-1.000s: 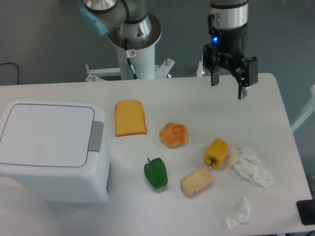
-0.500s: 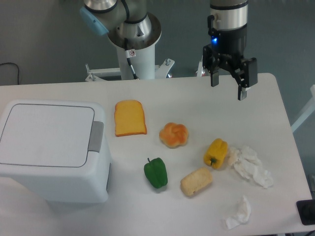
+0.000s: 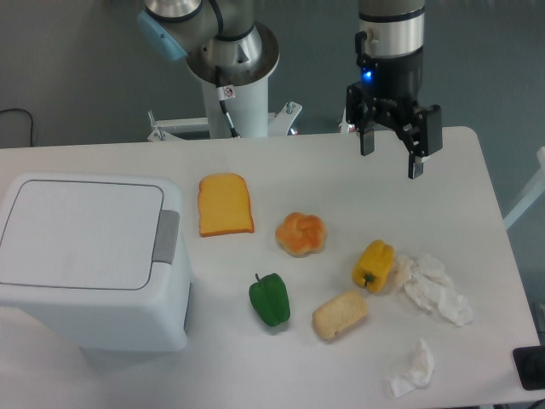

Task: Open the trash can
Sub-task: 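Move the open gripper slowly from its start pose toward the table center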

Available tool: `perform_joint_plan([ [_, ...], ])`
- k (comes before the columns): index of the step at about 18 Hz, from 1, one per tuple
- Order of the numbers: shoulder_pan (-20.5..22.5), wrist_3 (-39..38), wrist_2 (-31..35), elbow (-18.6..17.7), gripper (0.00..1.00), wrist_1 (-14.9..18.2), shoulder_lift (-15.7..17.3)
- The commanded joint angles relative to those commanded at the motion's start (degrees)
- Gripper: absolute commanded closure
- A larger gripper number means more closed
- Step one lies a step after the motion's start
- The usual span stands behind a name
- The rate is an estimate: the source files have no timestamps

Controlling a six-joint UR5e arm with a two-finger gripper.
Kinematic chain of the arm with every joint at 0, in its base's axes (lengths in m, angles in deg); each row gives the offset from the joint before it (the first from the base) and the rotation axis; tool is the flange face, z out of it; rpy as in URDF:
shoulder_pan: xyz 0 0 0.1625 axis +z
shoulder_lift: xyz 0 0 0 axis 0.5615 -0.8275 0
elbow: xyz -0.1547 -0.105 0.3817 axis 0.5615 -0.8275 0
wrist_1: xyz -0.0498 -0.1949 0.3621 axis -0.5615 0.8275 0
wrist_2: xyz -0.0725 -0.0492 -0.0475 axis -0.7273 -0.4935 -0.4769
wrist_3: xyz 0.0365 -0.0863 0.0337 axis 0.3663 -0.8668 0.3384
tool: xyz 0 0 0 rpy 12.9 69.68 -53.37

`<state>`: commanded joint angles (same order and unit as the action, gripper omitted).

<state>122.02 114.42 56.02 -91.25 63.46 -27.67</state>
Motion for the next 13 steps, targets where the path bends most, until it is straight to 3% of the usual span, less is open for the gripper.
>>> perform_joint_plan([
  [13,-0.4,-4.9,0.4,-0.2,0.00,-0.4,0.0],
])
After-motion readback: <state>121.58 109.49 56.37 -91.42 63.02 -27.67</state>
